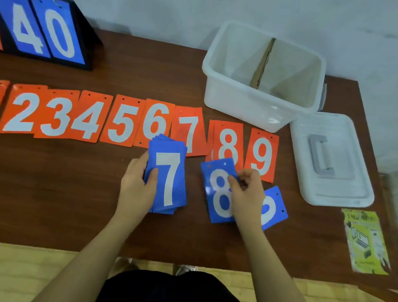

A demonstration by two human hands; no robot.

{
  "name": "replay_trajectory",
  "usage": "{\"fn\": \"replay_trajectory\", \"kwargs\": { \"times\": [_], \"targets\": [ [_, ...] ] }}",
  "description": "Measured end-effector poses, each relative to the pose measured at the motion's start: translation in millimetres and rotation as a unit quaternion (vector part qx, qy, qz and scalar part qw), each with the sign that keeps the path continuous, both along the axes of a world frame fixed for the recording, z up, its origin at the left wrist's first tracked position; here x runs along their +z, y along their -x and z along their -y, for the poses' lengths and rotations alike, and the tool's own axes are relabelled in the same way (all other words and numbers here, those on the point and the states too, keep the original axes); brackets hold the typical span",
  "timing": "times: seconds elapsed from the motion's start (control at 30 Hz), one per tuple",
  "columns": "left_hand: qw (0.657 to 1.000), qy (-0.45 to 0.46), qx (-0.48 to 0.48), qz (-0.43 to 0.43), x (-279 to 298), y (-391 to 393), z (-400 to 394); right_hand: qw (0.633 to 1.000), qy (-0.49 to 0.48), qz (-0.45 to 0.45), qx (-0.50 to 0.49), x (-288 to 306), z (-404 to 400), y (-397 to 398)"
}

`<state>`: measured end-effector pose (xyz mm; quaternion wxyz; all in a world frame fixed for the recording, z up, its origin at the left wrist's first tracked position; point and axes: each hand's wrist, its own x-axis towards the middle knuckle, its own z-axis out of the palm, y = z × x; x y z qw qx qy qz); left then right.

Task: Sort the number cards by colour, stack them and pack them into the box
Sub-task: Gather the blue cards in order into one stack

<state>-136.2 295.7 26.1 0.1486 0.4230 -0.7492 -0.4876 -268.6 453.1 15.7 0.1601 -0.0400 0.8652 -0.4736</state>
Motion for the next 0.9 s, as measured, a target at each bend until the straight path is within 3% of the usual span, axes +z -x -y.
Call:
{"fn": "replay_trajectory", "kwargs": {
  "times": [0.13,0.27,0.47,0.57,0.6,0.67,0.9],
  "targets": [
    [1.0,0.004,-0.012,-0.005,0.9,2.5,-2.4,0.98,0.162,0.085,-0.085,19.6,20.8,-0.1],
    [0.998,-0.036,-0.041,-0.041,3.7,14.4,-16.4,0.976,0.162,0.127,-0.076,17.7,39.4,-19.0],
    [0.995,-0.04,-0.065,-0.062,4.3,24.0,-29.1,0.991,0.083,0.065,-0.088,9.8,40.6,-38.7],
    [0.995,-0.066,-0.041,-0.059,4.1,24.3,-24.4,0.979,-0.136,-0.013,-0.149,-3.1,4.1,-25.4],
    [0.995,-0.076,-0.034,-0.056,3.7,25.5,-23.0,0.96,-0.219,0.003,-0.174,-7.2,-11.5,-20.8],
    [0.995,-0.083,-0.037,-0.047,2.2,28.7,-22.7,0.932,-0.297,0.077,-0.193,-12.1,-36.2,-15.1],
    [0.994,-0.084,-0.073,0.003,-7.6,42.0,-37.1,0.944,-0.303,0.101,-0.08,-16.1,-52.0,9.4]
  ]
}}
